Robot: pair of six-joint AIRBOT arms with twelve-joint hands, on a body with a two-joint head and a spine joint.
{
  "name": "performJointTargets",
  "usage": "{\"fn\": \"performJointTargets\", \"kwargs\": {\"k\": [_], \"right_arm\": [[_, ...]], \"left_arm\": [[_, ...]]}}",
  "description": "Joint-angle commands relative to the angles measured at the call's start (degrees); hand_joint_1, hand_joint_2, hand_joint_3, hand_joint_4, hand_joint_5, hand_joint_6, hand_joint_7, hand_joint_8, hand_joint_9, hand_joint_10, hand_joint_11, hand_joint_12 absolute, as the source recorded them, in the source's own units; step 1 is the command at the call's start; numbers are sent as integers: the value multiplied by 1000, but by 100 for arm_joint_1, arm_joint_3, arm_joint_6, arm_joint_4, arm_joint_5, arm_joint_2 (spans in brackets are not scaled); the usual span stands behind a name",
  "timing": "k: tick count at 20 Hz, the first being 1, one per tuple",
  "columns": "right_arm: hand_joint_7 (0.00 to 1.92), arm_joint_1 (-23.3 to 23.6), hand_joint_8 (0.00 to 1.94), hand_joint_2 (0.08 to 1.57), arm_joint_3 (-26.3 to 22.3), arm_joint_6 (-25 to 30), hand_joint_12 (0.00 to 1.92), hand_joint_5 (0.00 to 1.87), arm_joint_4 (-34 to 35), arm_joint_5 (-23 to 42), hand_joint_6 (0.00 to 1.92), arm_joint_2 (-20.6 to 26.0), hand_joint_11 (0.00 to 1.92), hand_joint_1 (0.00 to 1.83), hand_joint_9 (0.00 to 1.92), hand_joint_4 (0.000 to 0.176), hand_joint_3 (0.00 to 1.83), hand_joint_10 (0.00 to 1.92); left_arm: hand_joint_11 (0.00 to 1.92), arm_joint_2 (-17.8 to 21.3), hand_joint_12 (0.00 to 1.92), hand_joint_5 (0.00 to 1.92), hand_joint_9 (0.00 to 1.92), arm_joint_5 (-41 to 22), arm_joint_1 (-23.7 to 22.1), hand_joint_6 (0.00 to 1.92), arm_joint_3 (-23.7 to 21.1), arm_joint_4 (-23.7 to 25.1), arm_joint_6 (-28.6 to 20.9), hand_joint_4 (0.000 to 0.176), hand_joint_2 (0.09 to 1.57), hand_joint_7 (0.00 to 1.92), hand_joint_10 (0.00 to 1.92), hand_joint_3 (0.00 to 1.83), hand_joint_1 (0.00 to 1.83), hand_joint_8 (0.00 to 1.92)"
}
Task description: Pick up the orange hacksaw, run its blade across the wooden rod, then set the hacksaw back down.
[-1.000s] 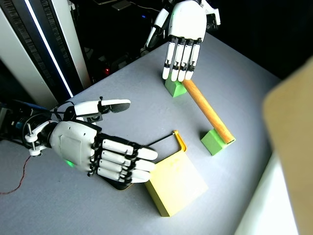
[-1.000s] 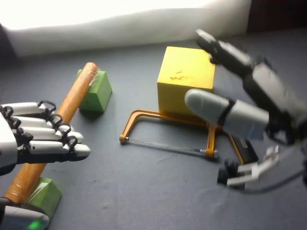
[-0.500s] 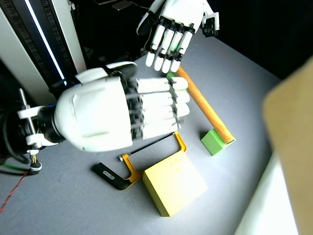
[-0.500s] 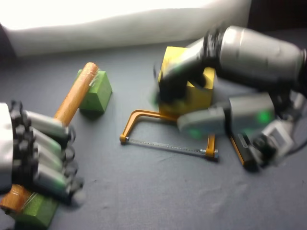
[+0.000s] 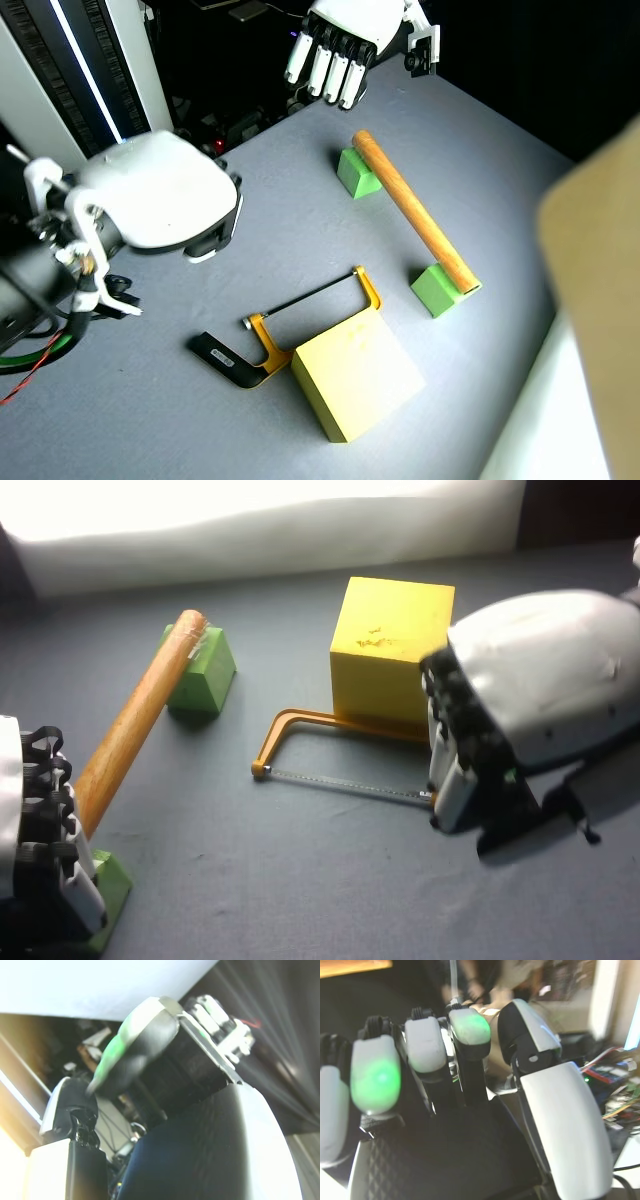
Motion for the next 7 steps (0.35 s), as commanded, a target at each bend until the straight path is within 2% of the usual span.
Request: {"fn": "performJointTargets", "kwargs": {"k": [1, 3, 7], "right_arm": [[1372, 62, 1941, 1450, 20, 23, 1921, 1186, 528, 300, 1921, 19, 1671, 409, 1512, 0, 4, 1921], [1371, 80, 1941, 1432, 52, 5, 1921, 1170, 570, 287, 1921, -16, 1675, 499, 1513, 0, 0, 1921], [1338, 61, 1941, 1430, 53, -69, 1921, 1150, 570, 360, 1921, -43, 1650, 512, 1490, 0, 0, 1921]], "left_arm": [[1633, 10, 1921, 1360, 1548, -478, -50, 1921, 25, -389, 9, 0, 1334, 1464, 1921, 6, 608, 1921], [1633, 6, 1921, 1368, 1557, -529, -45, 1921, 53, -390, 9, 0, 1340, 1483, 1921, 6, 590, 1921], [1600, 5, 1921, 1330, 1523, -648, -48, 1921, 67, -315, 61, 0, 1349, 1457, 1921, 2, 596, 1921]]}}
